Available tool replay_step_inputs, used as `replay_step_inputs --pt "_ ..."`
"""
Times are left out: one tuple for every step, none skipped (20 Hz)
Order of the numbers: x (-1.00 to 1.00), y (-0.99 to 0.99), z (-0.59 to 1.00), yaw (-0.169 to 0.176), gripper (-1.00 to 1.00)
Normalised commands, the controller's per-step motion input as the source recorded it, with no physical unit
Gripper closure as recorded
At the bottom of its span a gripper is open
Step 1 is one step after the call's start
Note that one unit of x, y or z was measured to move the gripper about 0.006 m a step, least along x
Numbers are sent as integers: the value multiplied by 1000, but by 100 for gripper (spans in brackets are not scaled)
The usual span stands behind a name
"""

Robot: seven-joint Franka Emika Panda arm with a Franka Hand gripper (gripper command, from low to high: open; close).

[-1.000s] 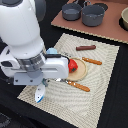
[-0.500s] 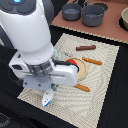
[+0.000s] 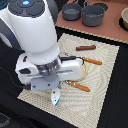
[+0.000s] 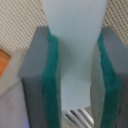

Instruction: Interact with the objects in diverse but meaningful ways.

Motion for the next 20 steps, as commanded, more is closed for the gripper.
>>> replay_step_inputs --pt "483 -303 0 61 100" --pt "471 -297 0 52 100" --pt "460 -286 0 46 100" --pt "434 -269 -6 40 100" --pt "389 -269 -31 34 100" --pt "349 -263 -54 28 100" --pt "349 -231 -34 24 100" --pt "369 -229 -17 24 100" --pt "349 -234 -20 23 100" --pt "360 -209 0 18 100" --pt "437 -160 129 20 100" --pt "511 -109 294 19 -100" --pt "569 0 434 0 -100" --pt "511 0 463 0 -100" --pt "463 -9 480 0 -100" --pt "491 -6 540 0 -100" --pt "517 0 597 0 -100" --pt "437 -6 609 0 -100" --pt "394 -17 649 0 -100" --pt "386 0 663 0 -100"
